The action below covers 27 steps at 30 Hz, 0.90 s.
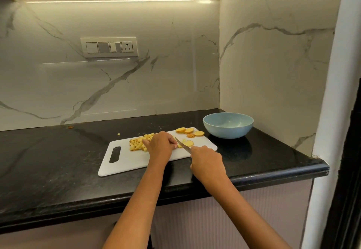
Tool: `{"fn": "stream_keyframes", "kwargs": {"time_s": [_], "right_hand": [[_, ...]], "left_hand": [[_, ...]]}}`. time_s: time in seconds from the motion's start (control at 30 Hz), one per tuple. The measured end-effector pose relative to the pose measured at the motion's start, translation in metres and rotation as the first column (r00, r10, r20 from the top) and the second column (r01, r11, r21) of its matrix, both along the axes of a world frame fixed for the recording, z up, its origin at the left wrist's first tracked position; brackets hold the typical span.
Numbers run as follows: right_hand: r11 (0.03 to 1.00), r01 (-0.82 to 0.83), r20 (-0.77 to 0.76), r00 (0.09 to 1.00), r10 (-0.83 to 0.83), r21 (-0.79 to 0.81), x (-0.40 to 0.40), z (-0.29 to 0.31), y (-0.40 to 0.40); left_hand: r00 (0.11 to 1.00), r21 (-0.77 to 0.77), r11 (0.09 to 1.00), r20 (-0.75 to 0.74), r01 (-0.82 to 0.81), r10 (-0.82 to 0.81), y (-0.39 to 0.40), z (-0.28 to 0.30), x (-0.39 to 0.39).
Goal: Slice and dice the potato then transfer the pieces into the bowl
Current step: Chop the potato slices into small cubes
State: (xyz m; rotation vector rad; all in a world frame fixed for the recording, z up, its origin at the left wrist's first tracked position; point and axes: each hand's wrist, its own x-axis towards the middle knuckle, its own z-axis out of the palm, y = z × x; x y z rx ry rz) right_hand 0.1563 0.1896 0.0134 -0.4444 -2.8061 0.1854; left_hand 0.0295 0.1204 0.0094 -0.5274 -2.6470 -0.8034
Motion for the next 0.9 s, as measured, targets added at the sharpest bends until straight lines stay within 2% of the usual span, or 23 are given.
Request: {"fn": "stream_keyframes", "kwargs": {"time_s": [0.23, 0.6, 0.77, 0.9], "right_hand": [[1.0, -0.009, 0.047, 0.999, 0.009, 0.003, -0.003, 0.005, 0.0], [0.998, -0.04, 0.087, 0.996, 0.036, 0.043, -0.007, 0.009, -0.007], [1.0, -0.028, 0.088, 0.996, 0.029, -0.01, -0.009, 0.01, -0.003], [0.992, 0.033, 0.053, 0.998, -0.027, -0.119, -0.008, 0.008, 0.004]], "left_hand": [[0.999, -0.099, 0.995, -0.03, 0.034, -0.037, 0.001, 0.002, 0.001], [0.996, -0.164, 0.986, -0.069, 0.039, -0.051, -0.001, 0.004, 0.001], [0.996, -0.152, 0.988, -0.075, 0.03, -0.042, -0.001, 0.0, 0.002], [0.994, -0.122, 0.992, -0.098, 0.029, -0.041, -0.001, -0.002, 0.004]]}}
